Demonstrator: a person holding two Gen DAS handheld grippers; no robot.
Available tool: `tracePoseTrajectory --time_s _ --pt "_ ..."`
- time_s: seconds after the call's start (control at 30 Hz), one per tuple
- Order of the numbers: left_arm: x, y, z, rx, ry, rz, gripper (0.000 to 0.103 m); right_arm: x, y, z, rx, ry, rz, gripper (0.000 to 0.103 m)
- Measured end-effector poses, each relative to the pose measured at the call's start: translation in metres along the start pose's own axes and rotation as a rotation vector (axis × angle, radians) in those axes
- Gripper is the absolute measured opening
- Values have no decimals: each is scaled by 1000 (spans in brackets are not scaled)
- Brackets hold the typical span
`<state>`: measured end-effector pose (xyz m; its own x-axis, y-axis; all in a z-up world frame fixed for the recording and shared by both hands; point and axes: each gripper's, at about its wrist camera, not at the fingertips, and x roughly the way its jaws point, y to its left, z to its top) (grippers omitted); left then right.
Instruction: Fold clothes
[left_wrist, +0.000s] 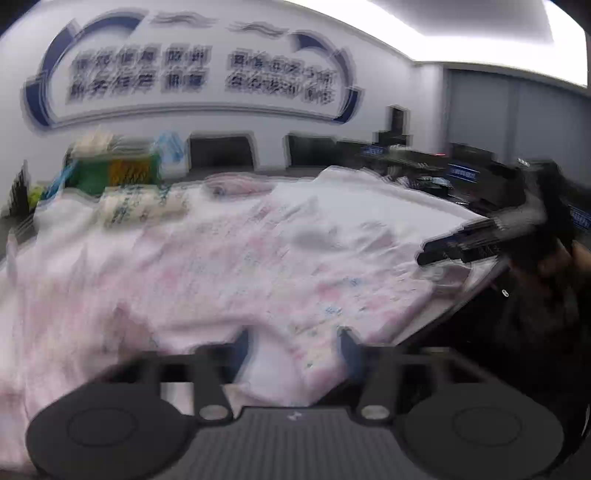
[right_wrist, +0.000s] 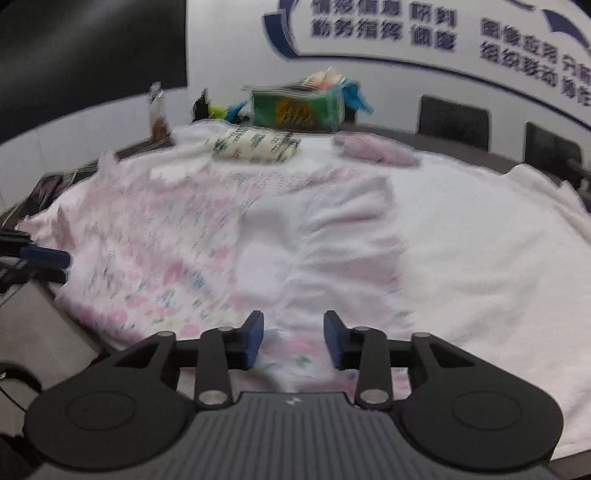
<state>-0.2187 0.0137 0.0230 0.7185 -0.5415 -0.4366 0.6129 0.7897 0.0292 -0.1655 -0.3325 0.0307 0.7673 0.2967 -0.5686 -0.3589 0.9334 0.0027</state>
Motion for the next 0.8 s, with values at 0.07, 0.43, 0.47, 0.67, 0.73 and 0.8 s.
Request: tracePoseTrajectory --time_s 0.07,0.43,0.47,0.67,0.73,0.8 --pt "4 -13 0 132 -1 -23 68 -15 -2 -1 -23 -43 -2 41" --pt "27 -14 -13 387 129 -53 33 -16 21 -31 -279 -31 83 57" --pt "26 -13 -13 387 134 -62 26 -13 19 -33 -280 -19 80 57" --pt "25 1 -1 262 181 -175 1 -12 -2 -36 -218 -22 97 35" --pt "24 12 7 186 167 -200 1 -11 -9 -31 -192 -25 107 20" --pt "25 25 18 118 157 -217 1 -11 -12 -23 -181 -46 120 14"
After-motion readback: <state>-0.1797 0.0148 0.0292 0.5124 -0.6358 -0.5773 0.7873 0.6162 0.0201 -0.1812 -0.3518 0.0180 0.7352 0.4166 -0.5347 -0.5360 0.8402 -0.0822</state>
